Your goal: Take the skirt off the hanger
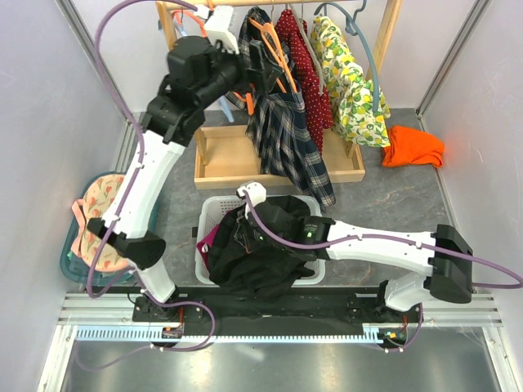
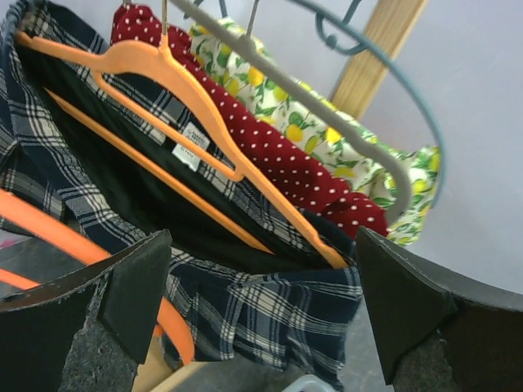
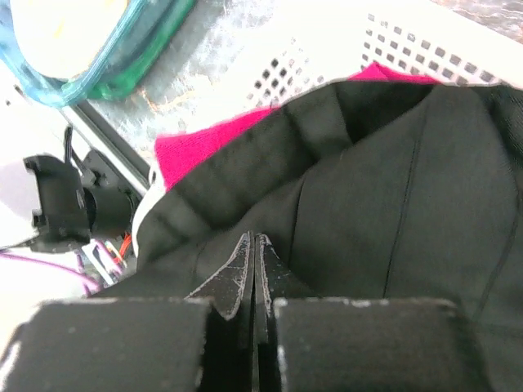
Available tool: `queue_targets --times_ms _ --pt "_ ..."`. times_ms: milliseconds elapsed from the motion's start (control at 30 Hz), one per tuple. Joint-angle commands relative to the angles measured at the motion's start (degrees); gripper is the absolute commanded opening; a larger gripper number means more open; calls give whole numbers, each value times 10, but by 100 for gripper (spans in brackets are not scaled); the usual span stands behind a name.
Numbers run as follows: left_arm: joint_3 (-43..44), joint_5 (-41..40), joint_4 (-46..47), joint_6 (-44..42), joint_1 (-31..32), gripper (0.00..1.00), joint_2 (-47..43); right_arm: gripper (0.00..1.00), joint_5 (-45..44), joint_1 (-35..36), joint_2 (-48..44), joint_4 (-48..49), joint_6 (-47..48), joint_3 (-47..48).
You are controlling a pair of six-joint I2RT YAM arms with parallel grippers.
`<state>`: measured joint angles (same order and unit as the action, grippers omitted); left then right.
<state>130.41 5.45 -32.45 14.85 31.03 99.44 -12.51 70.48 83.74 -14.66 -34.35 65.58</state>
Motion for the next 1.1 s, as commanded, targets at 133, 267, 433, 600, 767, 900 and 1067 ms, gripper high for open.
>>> queue_targets --times_ms 133,267,433,600,767,900,1067 --pt "114 -126 19 -55 27 100 69 0 72 -79 36 129 -77 -136" --pt "115 -158 62 -47 40 100 80 0 94 -79 41 157 -87 -179" --pt "132 -199 97 -61 73 100 113 1 110 -79 24 165 -86 -192" --pt "141 -225 126 -83 100 100 149 29 107 -77 -5 165 -92 -201" --pt "135 -265 146 -95 99 100 168 41 89 -77 -48 162 -99 -231" --pt "124 -282 149 -97 98 99 169 41 72 -78 -73 153 -99 -249" --pt "109 -294 137 -91 94 95 161 42 66 -79 -87 149 -105 -266"
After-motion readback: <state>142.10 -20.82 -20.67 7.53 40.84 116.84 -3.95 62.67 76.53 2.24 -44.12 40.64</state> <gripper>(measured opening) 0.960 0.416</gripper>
